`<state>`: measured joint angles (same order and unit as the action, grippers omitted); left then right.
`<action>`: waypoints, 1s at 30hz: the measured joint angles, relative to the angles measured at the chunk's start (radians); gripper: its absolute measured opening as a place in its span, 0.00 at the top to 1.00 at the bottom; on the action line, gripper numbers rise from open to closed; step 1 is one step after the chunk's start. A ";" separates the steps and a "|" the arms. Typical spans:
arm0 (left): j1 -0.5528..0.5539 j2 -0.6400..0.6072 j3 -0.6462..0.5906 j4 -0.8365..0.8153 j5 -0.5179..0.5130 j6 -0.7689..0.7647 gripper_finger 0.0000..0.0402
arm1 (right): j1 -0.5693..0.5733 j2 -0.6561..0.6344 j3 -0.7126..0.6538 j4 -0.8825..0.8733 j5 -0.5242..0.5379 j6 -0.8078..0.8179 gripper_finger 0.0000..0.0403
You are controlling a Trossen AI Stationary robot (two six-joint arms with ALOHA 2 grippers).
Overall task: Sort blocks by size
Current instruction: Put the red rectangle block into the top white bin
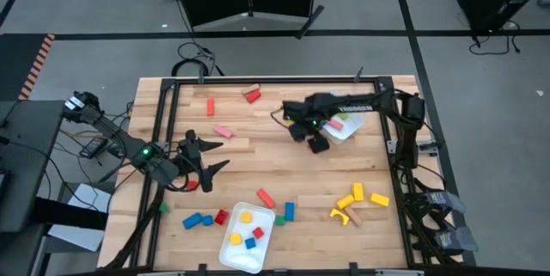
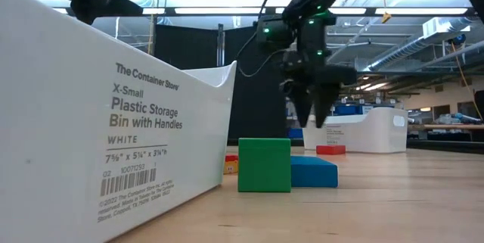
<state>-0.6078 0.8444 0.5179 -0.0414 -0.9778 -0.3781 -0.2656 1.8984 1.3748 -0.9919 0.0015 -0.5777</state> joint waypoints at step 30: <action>0.000 0.001 0.000 0.049 -0.017 0.003 0.27 | 0.027 -0.090 -0.334 0.308 0.010 -0.107 0.54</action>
<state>-0.6075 0.8452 0.5179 0.0078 -0.9947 -0.3752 -0.2390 1.8089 1.0412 -0.6841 0.0120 -0.6849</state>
